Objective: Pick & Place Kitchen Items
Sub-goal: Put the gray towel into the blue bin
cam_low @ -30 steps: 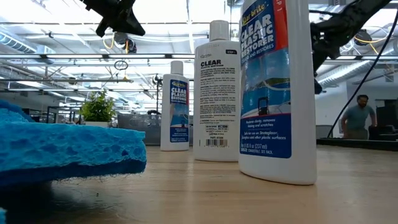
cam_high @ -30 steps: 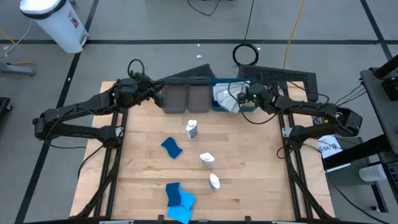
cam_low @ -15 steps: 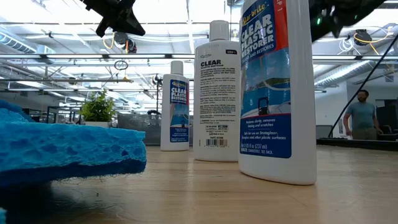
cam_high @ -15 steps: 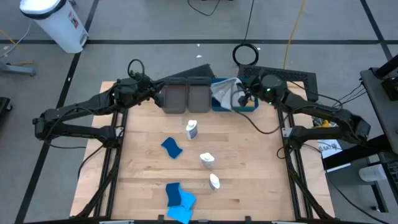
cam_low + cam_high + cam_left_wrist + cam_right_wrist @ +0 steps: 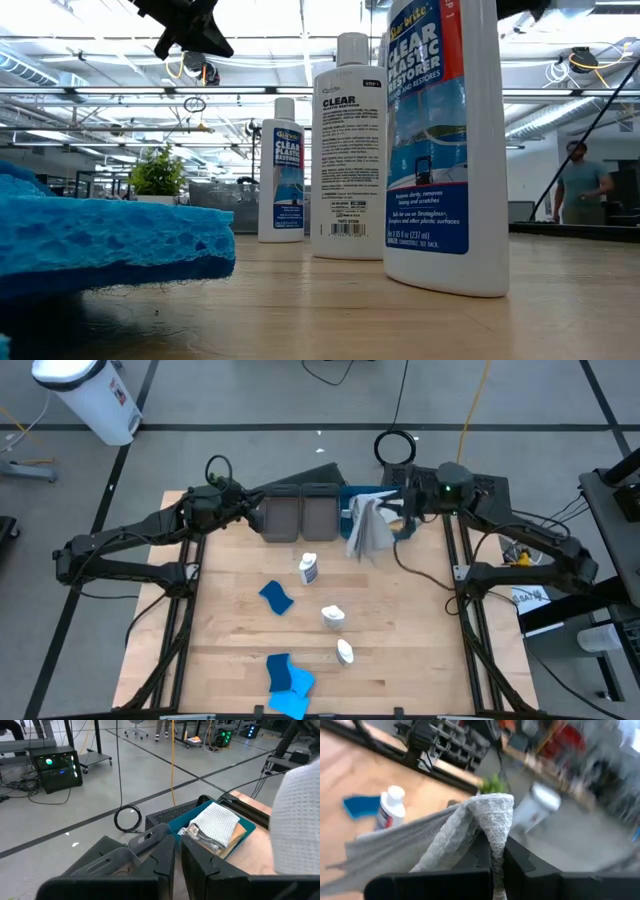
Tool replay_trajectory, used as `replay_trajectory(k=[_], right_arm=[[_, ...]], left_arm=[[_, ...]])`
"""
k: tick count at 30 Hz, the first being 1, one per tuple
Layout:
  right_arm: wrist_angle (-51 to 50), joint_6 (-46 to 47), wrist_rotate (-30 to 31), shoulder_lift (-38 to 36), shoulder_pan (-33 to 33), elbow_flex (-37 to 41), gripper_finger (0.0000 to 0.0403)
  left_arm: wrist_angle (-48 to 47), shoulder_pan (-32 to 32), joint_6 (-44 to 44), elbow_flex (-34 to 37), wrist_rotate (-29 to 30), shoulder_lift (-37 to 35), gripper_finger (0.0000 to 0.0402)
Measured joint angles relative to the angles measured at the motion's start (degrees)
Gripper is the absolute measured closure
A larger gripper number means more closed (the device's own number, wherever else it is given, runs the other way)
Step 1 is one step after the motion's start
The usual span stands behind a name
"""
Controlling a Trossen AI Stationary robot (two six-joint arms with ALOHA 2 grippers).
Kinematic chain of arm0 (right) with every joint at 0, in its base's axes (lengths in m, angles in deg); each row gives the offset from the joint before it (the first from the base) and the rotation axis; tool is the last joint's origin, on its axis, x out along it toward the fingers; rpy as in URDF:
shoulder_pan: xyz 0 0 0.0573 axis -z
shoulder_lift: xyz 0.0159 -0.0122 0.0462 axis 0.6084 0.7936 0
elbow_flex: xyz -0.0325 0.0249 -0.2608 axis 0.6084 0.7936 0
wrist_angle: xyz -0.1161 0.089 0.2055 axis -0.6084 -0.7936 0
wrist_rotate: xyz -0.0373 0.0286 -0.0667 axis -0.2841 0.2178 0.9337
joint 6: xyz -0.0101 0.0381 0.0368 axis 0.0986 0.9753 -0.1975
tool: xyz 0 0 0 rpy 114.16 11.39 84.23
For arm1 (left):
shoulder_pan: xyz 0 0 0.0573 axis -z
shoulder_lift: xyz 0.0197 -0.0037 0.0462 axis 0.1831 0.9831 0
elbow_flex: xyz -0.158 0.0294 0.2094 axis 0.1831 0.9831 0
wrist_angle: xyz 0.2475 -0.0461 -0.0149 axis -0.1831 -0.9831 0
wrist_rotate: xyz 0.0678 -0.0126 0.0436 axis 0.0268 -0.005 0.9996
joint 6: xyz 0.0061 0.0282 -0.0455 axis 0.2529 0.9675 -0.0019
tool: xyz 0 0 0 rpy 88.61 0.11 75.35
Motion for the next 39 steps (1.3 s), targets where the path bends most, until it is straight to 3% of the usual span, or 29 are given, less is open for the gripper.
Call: replay_trajectory(k=[5,6,8,12,16,28,35,39], right_arm=[[-28.1,22.9,30.0,7.2,0.1,-15.8,0.0403],[-34.0,25.9,34.4,8.8,0.1,-18.7,0.0403],[-44.5,30.9,37.3,11.6,0.1,-23.8,0.0403],[-57.8,38.3,33.4,15.7,0.0,-30.6,0.0403],[-59.6,40.6,29.0,17.0,0.1,-31.9,0.0403],[-39.4,38.5,20.0,17.9,0.7,-31.0,0.0403],[-34.6,36.5,17.1,24.0,1.9,-31.0,0.0403],[-31.8,36.5,11.1,27.6,2.3,-31.0,0.0403]], left_arm=[[0.0,0.0,-0.7,0.0,0.0,0.0,0.0369],[0.0,0.0,-1.1,0.0,0.0,0.0,0.0369],[0.5,0.0,-1.3,0.0,0.0,0.0,0.0369],[1.8,0.0,-1.2,0.0,0.0,0.0,0.0369],[1.9,0.0,-1.2,0.0,0.0,0.0,0.0369],[1.9,0.0,-1.3,0.0,0.0,0.0,0.0369],[1.7,0.0,-1.3,0.0,0.0,0.0,0.0369],[1.7,0.0,-1.3,0.0,0.0,0.0,0.0369]])
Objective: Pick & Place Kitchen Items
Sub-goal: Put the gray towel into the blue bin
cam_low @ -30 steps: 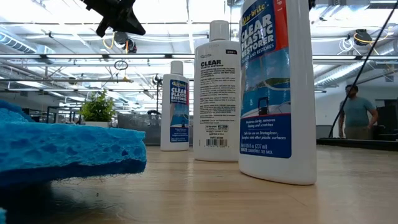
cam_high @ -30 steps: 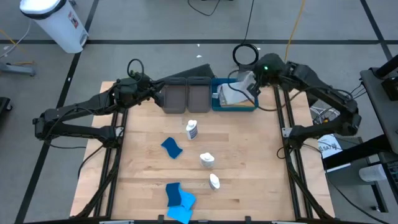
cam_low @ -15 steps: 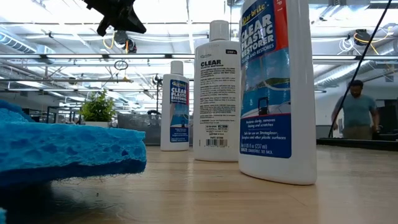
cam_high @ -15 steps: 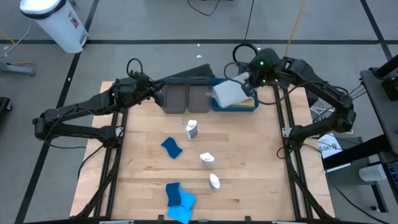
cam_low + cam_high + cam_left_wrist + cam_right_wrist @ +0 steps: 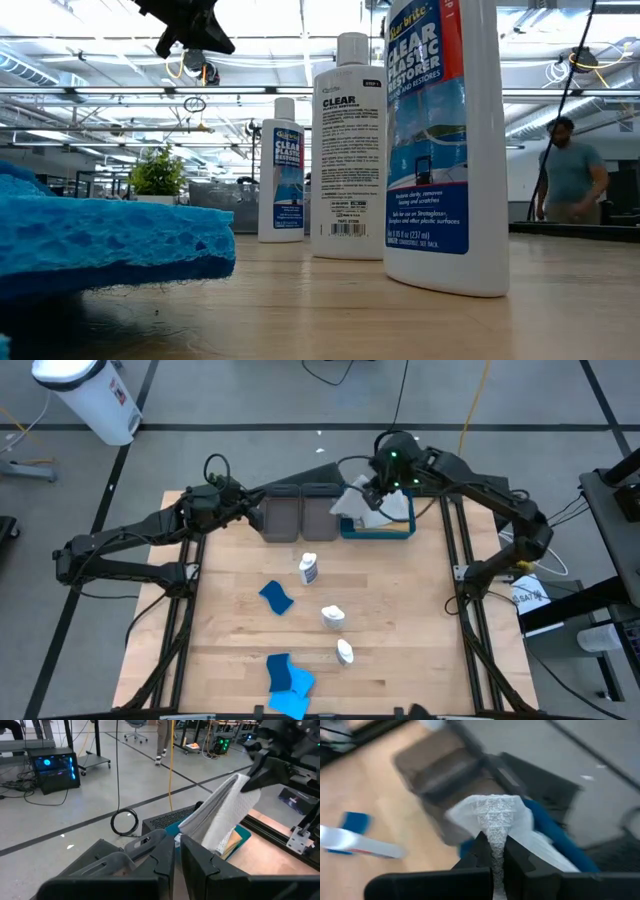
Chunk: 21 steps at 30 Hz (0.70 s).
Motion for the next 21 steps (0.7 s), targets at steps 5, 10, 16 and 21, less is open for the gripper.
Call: replay_trajectory(k=[5,10,16,21], right_arm=[[5.6,3.7,-8.4,2.5,0.6,0.0,0.0403],[13.8,7.3,-7.3,3.2,0.8,3.0,0.0403],[13.8,4.7,2.4,2.9,1.5,9.5,0.0403],[14.5,2.6,8.6,0.4,2.7,15.3,0.0403]], left_arm=[[0.0,0.0,0.0,0.0,0.0,0.0,0.0369],[-0.1,0.0,0.0,0.0,-0.2,0.0,0.0369],[-0.1,0.0,0.0,0.0,-0.6,0.0,0.0369],[-0.1,0.0,0.0,0.0,-1.0,0.0,0.0369]])
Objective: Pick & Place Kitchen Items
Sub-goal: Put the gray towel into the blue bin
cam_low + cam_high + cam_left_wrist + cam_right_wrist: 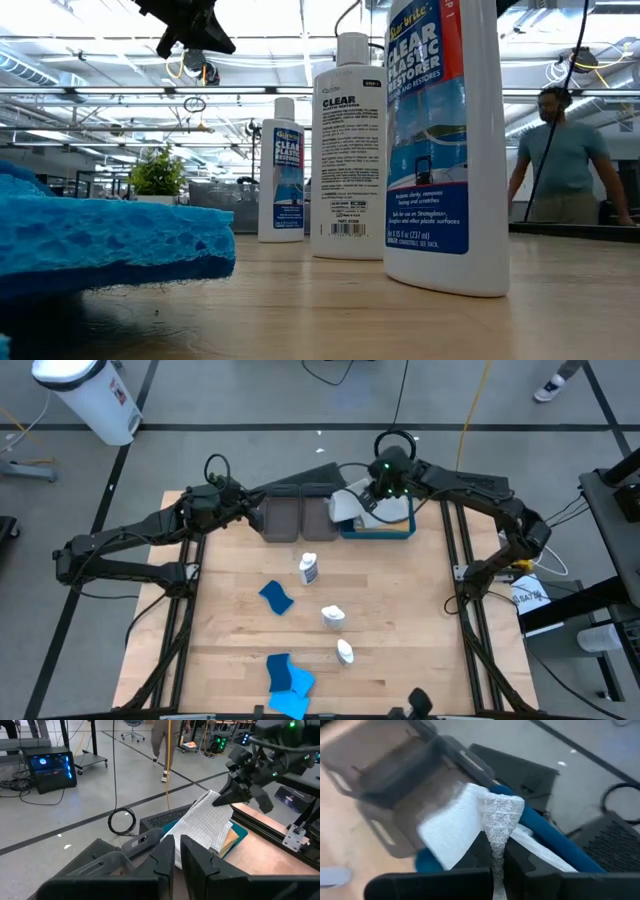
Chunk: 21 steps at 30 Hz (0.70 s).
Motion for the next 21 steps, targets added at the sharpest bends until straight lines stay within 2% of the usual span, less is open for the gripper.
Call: replay_trajectory(k=[5,14,19,21], right_arm=[[3.9,-1.0,0.9,-4.3,0.3,4.2,0.0403],[4.1,-2.6,1.3,-15.2,-1.3,5.2,0.0403],[-0.2,-3.7,9.4,-17.5,-0.9,5.3,0.0403],[0.0,-3.4,10.1,-18.1,-0.9,5.3,0.0403]], left_arm=[[0.0,0.0,0.0,0.0,0.0,0.0,0.0369],[0.0,0.0,0.0,0.0,0.0,0.0,0.0369],[0.1,0.0,0.0,0.0,0.0,0.0,0.0369],[0.1,0.0,0.0,0.0,0.0,0.0,0.0369]])
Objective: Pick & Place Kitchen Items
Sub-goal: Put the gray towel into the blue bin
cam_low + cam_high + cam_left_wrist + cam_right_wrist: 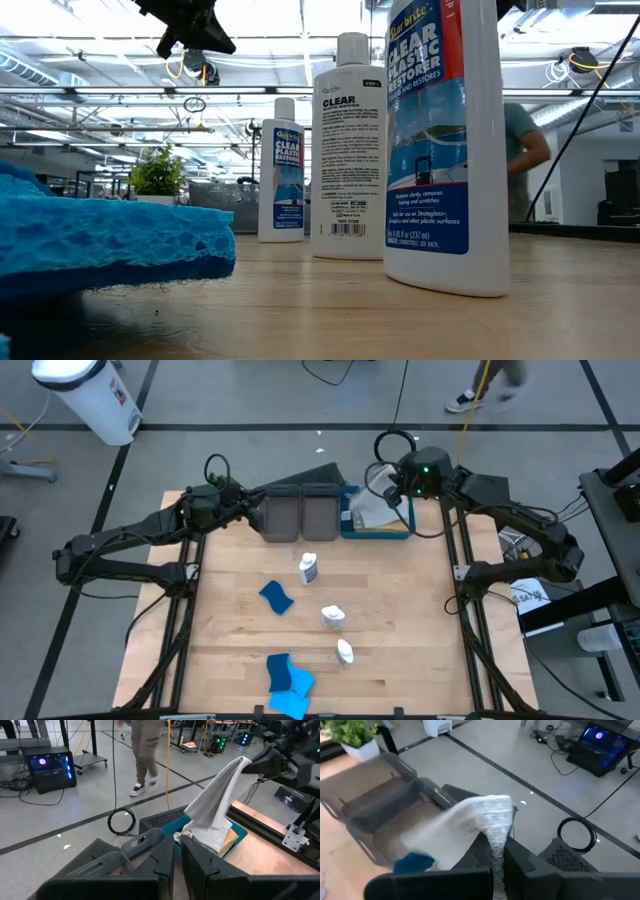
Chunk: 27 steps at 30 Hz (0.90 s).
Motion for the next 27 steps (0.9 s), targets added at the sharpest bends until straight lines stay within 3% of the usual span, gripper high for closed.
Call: replay_trajectory(k=[3,10,12,14,16,20,22,24,27], right_arm=[[3.9,1.3,-2.8,-0.1,-0.5,0.0,0.0403],[11.0,8.1,-32.8,3.9,-1.8,0.0,0.0403],[11.8,8.4,-37.9,5.7,-2.6,0.0,0.0403],[12.2,8.5,-39.2,7.6,-2.9,0.0,0.0403],[12.0,8.3,-34.0,9.5,-2.7,0.0,0.0403],[7.5,6.1,-7.9,11.1,-2.6,1.9,0.0403],[8.0,5.9,1.9,10.9,-2.6,5.1,0.0403],[9.3,6.6,7.5,10.2,-2.4,9.4,0.0403],[12.2,8.7,10.3,8.9,-1.1,15.7,0.0403]], left_arm=[[0.0,0.0,-0.3,0.0,0.0,0.0,0.0369],[0.0,0.0,-0.3,0.0,-0.1,0.0,0.0369],[0.1,0.0,-0.3,0.0,-0.1,0.0,0.0369],[0.2,0.0,-0.3,0.0,-0.1,0.0,0.0369],[0.2,0.0,-0.3,0.0,-0.1,0.0,0.0369],[0.3,0.0,-0.3,0.0,-0.1,0.0,0.0369],[0.5,0.0,-0.7,0.0,-0.1,0.0,0.0369],[0.5,0.0,-1.2,0.0,-0.1,0.0,0.0369],[0.5,0.0,-1.4,0.0,-0.1,0.0,0.0369]])
